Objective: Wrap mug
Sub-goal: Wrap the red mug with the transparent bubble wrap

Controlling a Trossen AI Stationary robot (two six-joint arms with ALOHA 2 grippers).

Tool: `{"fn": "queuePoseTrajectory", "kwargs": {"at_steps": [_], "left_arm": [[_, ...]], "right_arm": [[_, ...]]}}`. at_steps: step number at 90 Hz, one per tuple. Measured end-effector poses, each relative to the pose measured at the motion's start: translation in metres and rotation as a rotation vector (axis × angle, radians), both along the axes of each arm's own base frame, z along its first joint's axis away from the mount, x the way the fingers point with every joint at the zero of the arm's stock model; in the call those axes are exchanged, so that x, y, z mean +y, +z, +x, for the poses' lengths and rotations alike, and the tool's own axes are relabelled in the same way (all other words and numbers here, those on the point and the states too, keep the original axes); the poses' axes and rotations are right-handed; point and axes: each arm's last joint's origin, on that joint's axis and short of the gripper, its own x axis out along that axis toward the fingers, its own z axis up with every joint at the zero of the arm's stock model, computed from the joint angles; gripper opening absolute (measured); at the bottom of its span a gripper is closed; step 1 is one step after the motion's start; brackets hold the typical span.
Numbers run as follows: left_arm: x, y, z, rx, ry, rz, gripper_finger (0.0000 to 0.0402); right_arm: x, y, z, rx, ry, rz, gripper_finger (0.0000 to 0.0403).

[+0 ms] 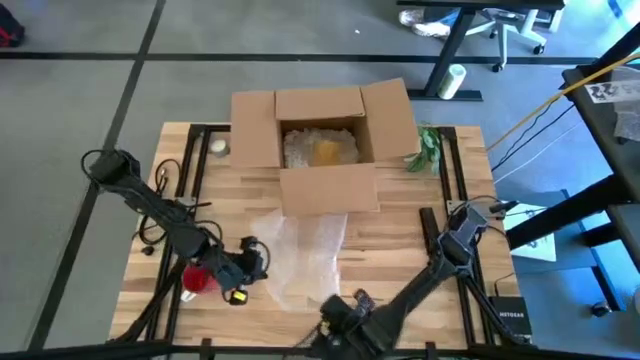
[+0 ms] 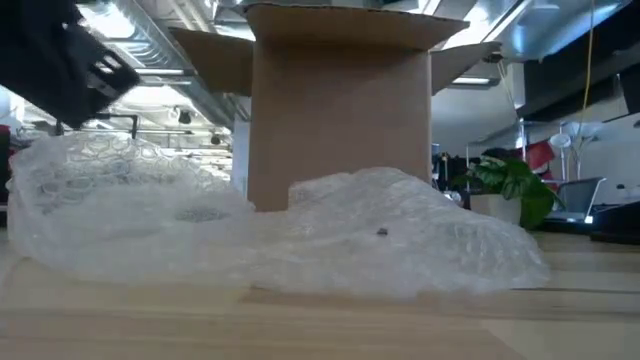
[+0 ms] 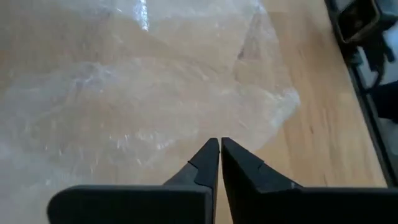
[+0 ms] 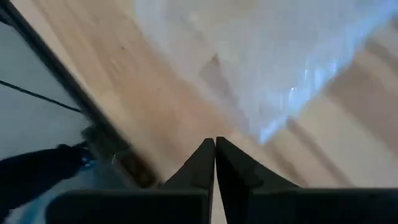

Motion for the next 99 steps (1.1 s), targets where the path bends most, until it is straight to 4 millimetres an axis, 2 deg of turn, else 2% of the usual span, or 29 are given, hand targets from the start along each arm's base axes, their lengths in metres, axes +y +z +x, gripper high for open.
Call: {"fn": "queuePoseTrajectory", "kwargs": {"at_steps": [11, 27, 42, 52, 64, 74, 89, 99], "left_arm": [[0.003, 0.0, 0.009, -0.045, 0.011, 0.002, 0.0], [0.013, -0.003, 0.013, -0.02, 0.057, 0.027, 0.0], [0.02, -0.007, 0.012, 0.037, 0.091, 0.047, 0.0], [0.021, -0.01, 0.011, 0.035, 0.089, 0.053, 0.0], [0.026, -0.018, 0.009, 0.032, 0.11, 0.041, 0.0], [0.029, -0.026, 0.007, 0.01, 0.115, 0.025, 0.0], [0.038, -0.036, 0.007, 0.004, 0.154, 0.014, 0.0], [0.041, -0.041, 0.01, 0.016, 0.171, 0.019, 0.0]], "right_arm": [[-0.033, 0.001, 0.028, -0.001, 0.064, -0.036, 0.0], [-0.076, -0.024, 0.065, -0.009, 0.109, -0.022, 0.0], [-0.11, -0.054, 0.08, 0.026, 0.068, 0.041, 0.0], [-0.121, -0.061, 0.085, 0.021, 0.074, 0.035, 0.0], [-0.13, -0.068, 0.081, 0.089, 0.063, 0.025, 0.0], [-0.126, -0.07, 0.071, 0.174, 0.051, 0.014, 0.0], [-0.104, -0.069, 0.052, 0.257, 0.042, 0.037, 0.0], [-0.088, -0.064, 0.033, 0.33, 0.009, 0.023, 0.0]]}}
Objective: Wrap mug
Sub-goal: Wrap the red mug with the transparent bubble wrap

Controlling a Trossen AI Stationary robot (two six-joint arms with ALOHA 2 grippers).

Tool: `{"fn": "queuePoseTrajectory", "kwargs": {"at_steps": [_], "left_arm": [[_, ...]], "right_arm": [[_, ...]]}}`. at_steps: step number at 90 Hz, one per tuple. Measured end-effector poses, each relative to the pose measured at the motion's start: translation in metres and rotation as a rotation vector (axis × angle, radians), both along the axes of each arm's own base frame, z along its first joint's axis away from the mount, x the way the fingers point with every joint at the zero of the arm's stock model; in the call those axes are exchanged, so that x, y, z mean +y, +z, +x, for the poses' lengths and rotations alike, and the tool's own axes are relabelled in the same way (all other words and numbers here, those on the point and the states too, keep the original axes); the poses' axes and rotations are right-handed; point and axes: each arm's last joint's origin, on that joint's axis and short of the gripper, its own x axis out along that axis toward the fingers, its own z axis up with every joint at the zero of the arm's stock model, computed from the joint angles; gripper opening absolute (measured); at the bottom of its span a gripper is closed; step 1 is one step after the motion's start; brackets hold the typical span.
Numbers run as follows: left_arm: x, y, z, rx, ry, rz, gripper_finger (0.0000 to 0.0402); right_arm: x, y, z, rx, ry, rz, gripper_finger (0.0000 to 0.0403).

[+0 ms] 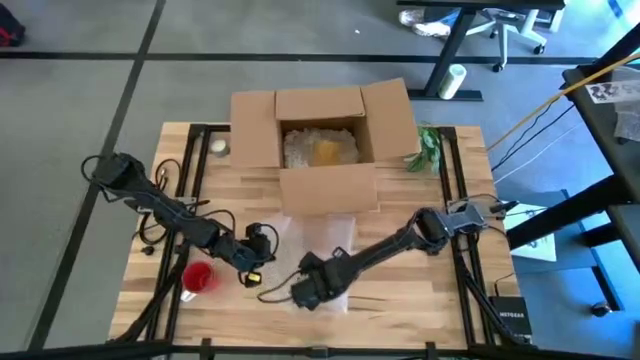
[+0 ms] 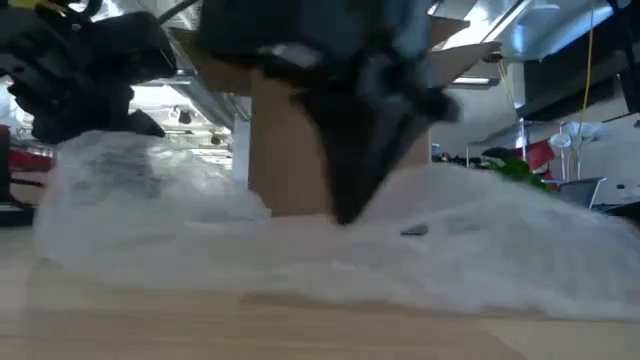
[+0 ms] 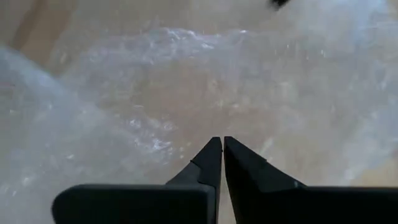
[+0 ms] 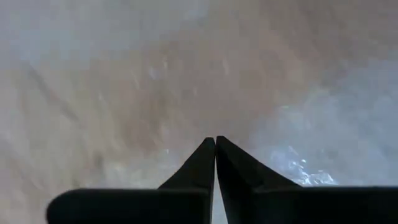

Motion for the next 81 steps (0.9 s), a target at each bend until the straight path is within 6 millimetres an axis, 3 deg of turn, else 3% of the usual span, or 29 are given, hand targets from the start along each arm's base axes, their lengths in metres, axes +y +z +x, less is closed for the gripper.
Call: {"fn": "queuePoseTrajectory", "kwargs": {"at_steps": [28, 42, 50, 61, 72, 81], "left_arm": [[-0.001, -0.015, 0.009, 0.021, 0.009, -0.041, 0.0], [-0.001, -0.01, 0.008, 0.005, 0.018, -0.06, 0.0], [-0.004, -0.002, 0.01, -0.024, -0.001, -0.062, 0.0], [-0.006, 0.008, 0.013, -0.058, -0.024, -0.058, 0.0], [-0.006, 0.009, 0.013, -0.061, -0.024, -0.057, 0.0], [-0.006, 0.009, 0.013, -0.062, -0.024, -0.057, 0.0]], "right_arm": [[0.054, 0.004, -0.07, 0.247, -0.199, -0.124, 0.0], [0.078, 0.003, -0.094, 0.217, -0.305, -0.148, 0.0], [0.085, 0.012, -0.098, 0.119, -0.336, -0.157, 0.0], [0.084, 0.032, -0.092, -0.157, -0.35, -0.183, 0.0], [0.076, 0.049, -0.075, -0.395, -0.315, -0.217, 0.0], [0.062, 0.053, -0.055, -0.446, -0.268, -0.21, 0.0]]}}
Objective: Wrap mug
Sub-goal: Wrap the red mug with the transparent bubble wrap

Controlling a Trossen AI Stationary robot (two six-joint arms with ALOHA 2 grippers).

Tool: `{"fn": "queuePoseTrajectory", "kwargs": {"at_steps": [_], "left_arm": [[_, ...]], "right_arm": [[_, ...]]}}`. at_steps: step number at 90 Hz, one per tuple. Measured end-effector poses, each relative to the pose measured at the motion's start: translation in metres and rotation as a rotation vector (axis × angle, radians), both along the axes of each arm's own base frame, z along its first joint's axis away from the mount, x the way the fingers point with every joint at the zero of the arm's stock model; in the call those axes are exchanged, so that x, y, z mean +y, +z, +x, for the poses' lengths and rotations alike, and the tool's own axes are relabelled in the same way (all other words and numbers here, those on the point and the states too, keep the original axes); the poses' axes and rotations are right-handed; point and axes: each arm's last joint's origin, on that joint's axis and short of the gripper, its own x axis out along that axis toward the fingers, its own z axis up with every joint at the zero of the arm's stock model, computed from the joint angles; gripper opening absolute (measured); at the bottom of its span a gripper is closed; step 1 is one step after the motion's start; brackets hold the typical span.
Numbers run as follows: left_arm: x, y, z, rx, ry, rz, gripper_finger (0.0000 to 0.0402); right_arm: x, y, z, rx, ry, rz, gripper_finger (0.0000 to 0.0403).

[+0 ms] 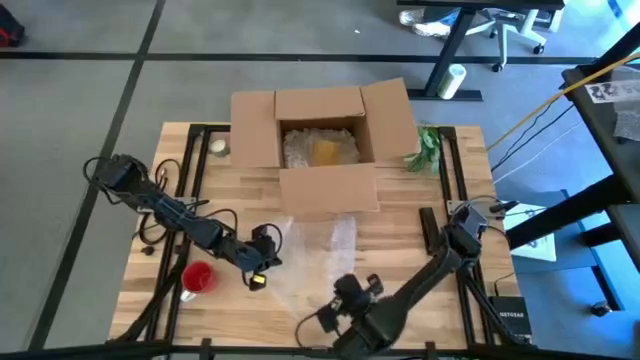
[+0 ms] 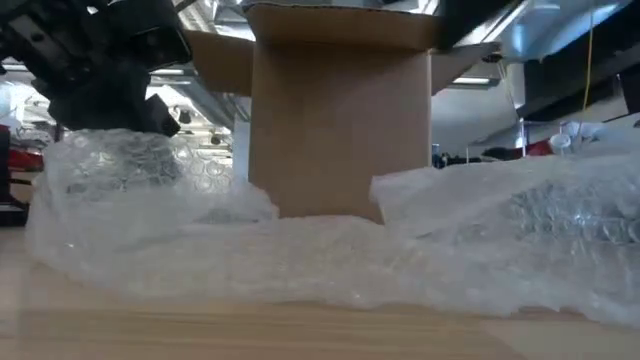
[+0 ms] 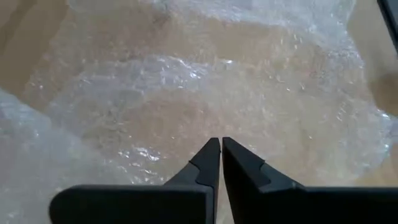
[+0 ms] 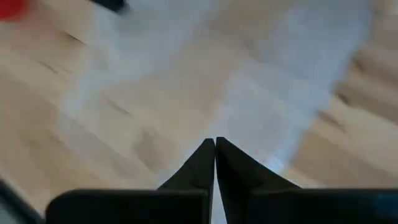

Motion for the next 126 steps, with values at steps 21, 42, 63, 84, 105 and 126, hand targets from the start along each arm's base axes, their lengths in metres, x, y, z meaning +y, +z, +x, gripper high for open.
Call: {"fn": "queuePoseTrajectory", "kwargs": {"at_steps": [21, 42, 63, 84, 105, 126], "left_arm": [[0.0, 0.0, 0.0, 0.001, 0.0, 0.0, 0.0], [-0.004, -0.001, -0.003, 0.017, -0.026, 0.007, 0.0], [0.001, -0.004, -0.004, 0.05, -0.007, 0.021, 0.0], [0.003, -0.005, -0.004, 0.057, 0.016, 0.005, 0.0], [0.003, -0.008, -0.008, 0.106, 0.055, -0.012, 0.0], [-0.003, 0.0, -0.01, 0.106, 0.074, -0.056, 0.0]], "right_arm": [[-0.039, -0.038, 0.049, -0.038, 0.131, 0.088, 0.0], [-0.062, -0.066, 0.032, 0.199, 0.027, 0.152, 0.0], [-0.064, -0.062, -0.001, 0.505, -0.064, 0.179, 0.0], [-0.064, -0.077, -0.02, 0.637, -0.155, 0.211, 0.0], [-0.037, -0.079, -0.054, 0.692, -0.291, 0.202, 0.0], [-0.01, -0.058, -0.084, 0.615, -0.347, 0.187, 0.0]]}}
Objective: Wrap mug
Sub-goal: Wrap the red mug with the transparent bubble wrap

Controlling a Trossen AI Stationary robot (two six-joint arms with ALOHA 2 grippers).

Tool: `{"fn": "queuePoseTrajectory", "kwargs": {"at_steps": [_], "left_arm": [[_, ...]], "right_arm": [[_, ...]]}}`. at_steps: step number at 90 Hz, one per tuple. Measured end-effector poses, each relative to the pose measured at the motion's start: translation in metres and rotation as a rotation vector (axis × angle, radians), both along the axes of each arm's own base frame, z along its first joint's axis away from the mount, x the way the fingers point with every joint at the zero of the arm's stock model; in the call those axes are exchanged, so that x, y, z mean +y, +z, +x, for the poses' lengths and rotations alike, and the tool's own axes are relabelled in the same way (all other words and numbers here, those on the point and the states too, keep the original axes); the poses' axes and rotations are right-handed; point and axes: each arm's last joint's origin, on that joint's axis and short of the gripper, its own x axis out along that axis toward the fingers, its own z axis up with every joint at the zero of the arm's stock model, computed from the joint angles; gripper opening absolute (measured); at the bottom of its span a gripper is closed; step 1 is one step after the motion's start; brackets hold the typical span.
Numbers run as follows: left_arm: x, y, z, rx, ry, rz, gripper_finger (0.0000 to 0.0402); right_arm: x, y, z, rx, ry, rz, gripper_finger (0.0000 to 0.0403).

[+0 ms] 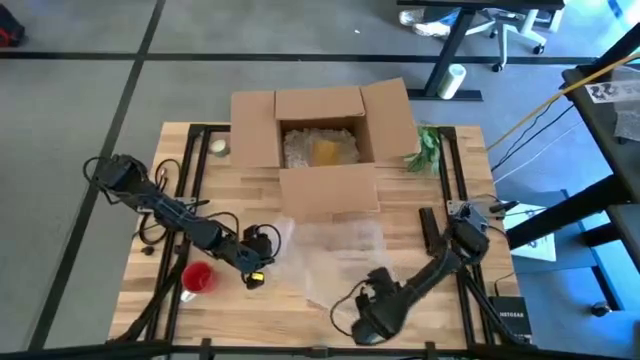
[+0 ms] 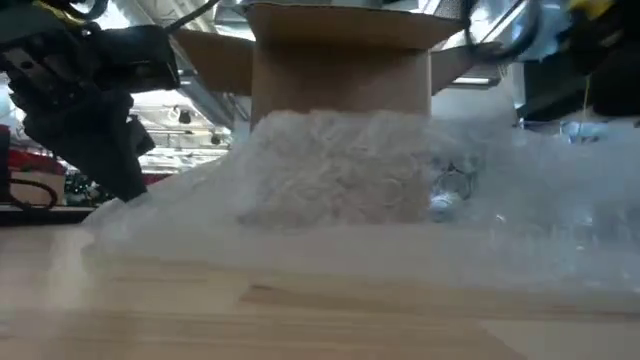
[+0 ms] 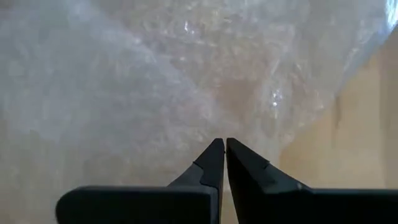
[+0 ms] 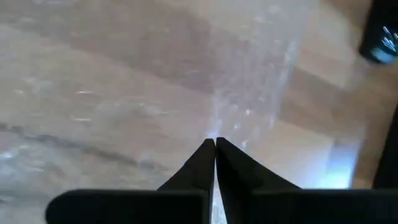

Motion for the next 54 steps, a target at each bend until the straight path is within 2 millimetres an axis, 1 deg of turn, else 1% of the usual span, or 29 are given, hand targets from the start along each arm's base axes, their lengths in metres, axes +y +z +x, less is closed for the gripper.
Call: {"fn": "queuePoseTrajectory", "kwargs": {"at_steps": [10, 23, 30, 38, 43, 48, 54], "left_arm": [[-0.009, 0.023, 0.001, -0.078, -0.042, 0.009, 0.0], [-0.018, 0.059, 0.005, -0.206, -0.099, 0.076, 0.0], [-0.02, 0.073, 0.01, -0.255, -0.13, 0.121, 0.0], [-0.019, 0.078, 0.019, -0.318, -0.158, 0.157, 0.0], [-0.017, 0.077, 0.026, -0.345, -0.168, 0.168, 0.0], [-0.015, 0.074, 0.034, -0.352, -0.182, 0.161, 0.0], [-0.01, 0.063, 0.043, -0.323, -0.187, 0.154, 0.0]], "right_arm": [[0.005, 0.002, -0.004, -0.033, 0.004, -0.015, 0.0], [0.004, 0.001, 0.001, -0.108, 0.024, -0.045, 0.0], [0.001, 0.001, 0.004, -0.139, 0.032, -0.075, 0.0], [-0.001, 0.001, 0.006, -0.147, 0.036, -0.079, 0.0], [0.0, 0.0, 0.007, -0.165, 0.051, -0.077, 0.0], [0.001, 0.0, 0.009, -0.194, 0.061, -0.086, 0.0], [0.001, 0.0, 0.01, -0.226, 0.071, -0.101, 0.0]]}}
